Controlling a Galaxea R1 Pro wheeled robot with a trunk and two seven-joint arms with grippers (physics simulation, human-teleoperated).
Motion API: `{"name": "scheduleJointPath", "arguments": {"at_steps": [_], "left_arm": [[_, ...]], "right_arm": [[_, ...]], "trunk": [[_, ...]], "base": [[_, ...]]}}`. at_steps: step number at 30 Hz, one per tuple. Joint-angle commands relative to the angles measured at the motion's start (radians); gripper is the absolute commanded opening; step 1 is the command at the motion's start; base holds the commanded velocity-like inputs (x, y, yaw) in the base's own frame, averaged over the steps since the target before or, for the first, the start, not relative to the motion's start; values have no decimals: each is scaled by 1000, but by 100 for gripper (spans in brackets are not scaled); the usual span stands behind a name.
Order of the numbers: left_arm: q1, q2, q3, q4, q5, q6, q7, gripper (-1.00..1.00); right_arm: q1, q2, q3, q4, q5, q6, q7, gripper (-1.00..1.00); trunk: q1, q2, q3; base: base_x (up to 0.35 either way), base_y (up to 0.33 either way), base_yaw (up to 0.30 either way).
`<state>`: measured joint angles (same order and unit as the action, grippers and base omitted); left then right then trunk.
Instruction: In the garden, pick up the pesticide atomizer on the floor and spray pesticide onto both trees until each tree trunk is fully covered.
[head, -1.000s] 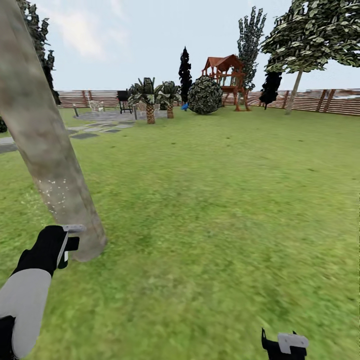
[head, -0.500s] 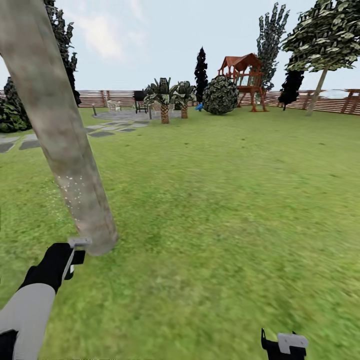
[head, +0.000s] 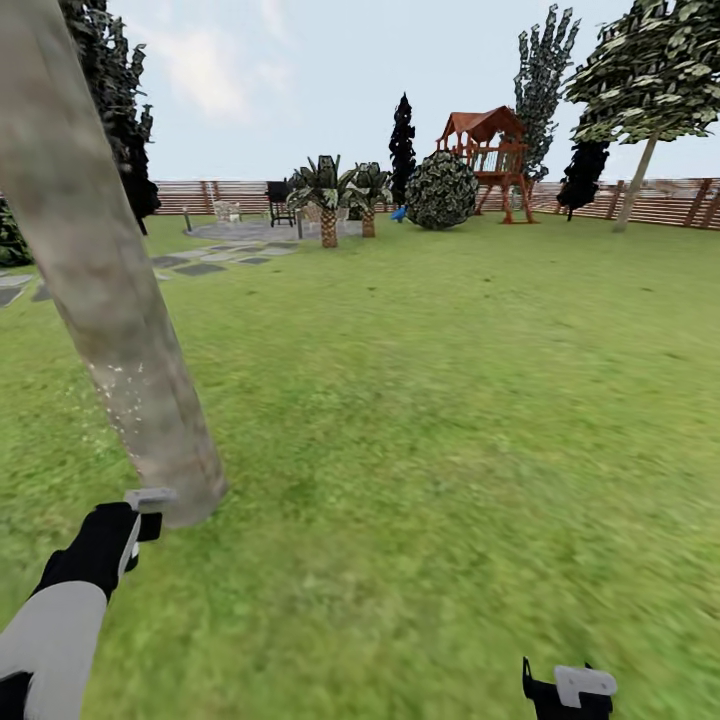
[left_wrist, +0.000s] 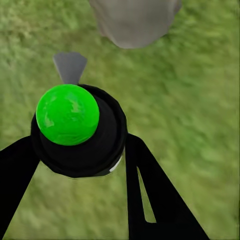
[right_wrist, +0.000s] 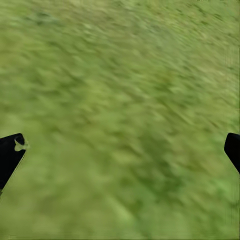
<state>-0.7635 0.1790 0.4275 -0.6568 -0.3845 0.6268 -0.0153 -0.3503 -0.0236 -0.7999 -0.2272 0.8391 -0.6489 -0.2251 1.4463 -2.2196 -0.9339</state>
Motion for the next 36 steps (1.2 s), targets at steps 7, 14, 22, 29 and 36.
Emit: {"name": "scheduleJointPath", "arguments": {"at_steps": [7,14,22,29,36], "left_arm": [[0,-1,24,7,1,1,9,-100],[0,-10,23,8,2,1,9,-100],[1,-19,19,10,4,-1,8,-100],[1,-43,19,10,0,-21,9,-100],[1,-44,19,10,-2,-23,9,-100]], "right_arm": [[-1,0,-5,2,11,-3,-7,100],[-1,0,-5,2,11,-3,-7,100],[-1,0,-5,2,11,-3,-7,100],[-1,0,-4,2,11,-4,-7,100],[-1,0,-4,2,11,-3,-7,100]], "trunk": [[0,0,-1],[0,0,-1],[0,0,-1],[0,0,-1],[0,0,-1]], "base": [[319,-1,7],[207,0,227],[14,-27,278],[128,-239,109],[168,-249,1]]}}
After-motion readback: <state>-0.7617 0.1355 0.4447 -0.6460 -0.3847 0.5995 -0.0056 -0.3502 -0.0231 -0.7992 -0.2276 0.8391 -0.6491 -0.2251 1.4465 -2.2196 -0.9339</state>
